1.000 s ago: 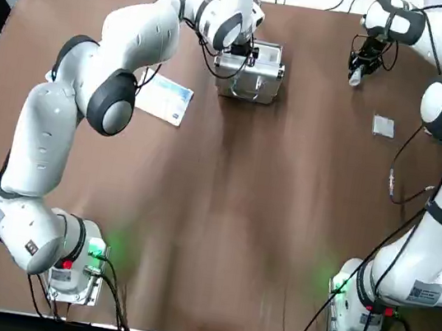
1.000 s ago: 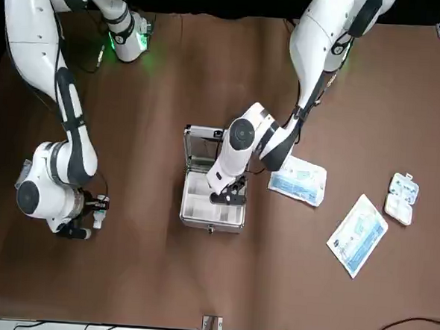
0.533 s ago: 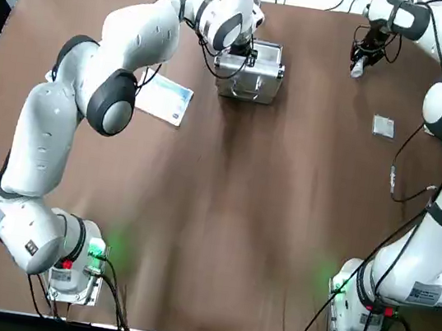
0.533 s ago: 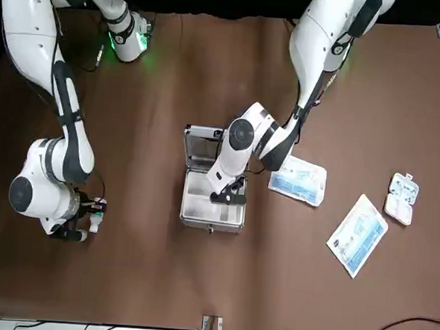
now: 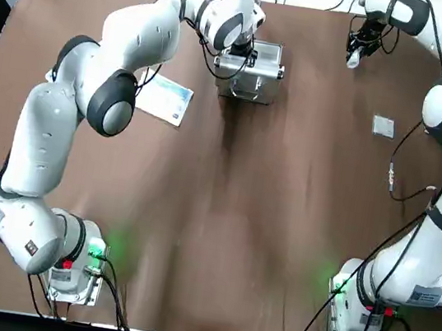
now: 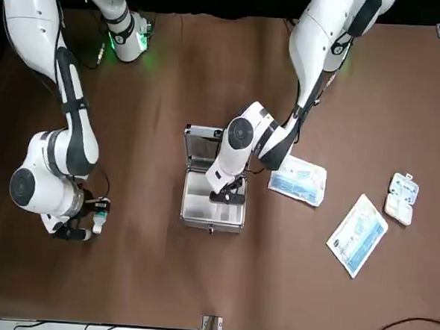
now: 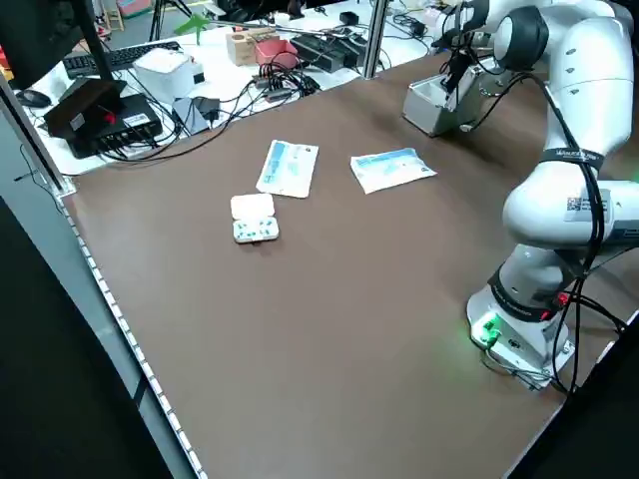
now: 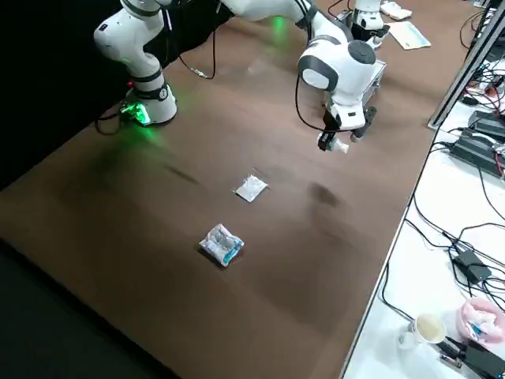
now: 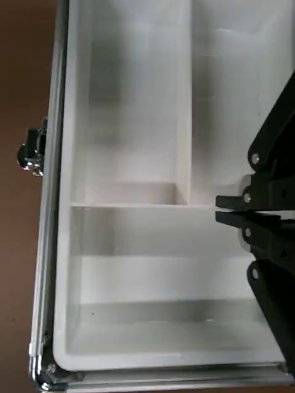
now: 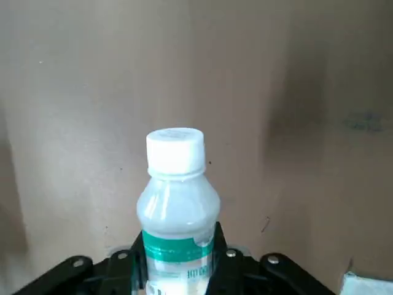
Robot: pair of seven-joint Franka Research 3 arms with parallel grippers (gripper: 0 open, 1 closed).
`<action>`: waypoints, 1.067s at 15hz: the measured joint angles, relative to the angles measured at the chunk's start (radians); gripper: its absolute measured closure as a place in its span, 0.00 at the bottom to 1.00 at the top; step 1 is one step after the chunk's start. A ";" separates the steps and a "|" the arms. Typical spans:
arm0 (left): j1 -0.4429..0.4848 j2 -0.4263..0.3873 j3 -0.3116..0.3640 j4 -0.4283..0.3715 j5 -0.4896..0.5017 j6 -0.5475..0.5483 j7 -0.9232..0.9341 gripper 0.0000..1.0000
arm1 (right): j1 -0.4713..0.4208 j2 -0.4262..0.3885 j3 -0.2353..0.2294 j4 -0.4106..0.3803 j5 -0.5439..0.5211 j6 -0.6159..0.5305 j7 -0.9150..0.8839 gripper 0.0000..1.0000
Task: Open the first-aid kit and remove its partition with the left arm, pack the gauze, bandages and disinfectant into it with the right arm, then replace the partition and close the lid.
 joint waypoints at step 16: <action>0.001 -0.043 -0.006 0.036 0.000 -0.063 -0.008 0.96 | 0.042 -0.039 0.004 0.077 0.000 -0.153 0.010 0.60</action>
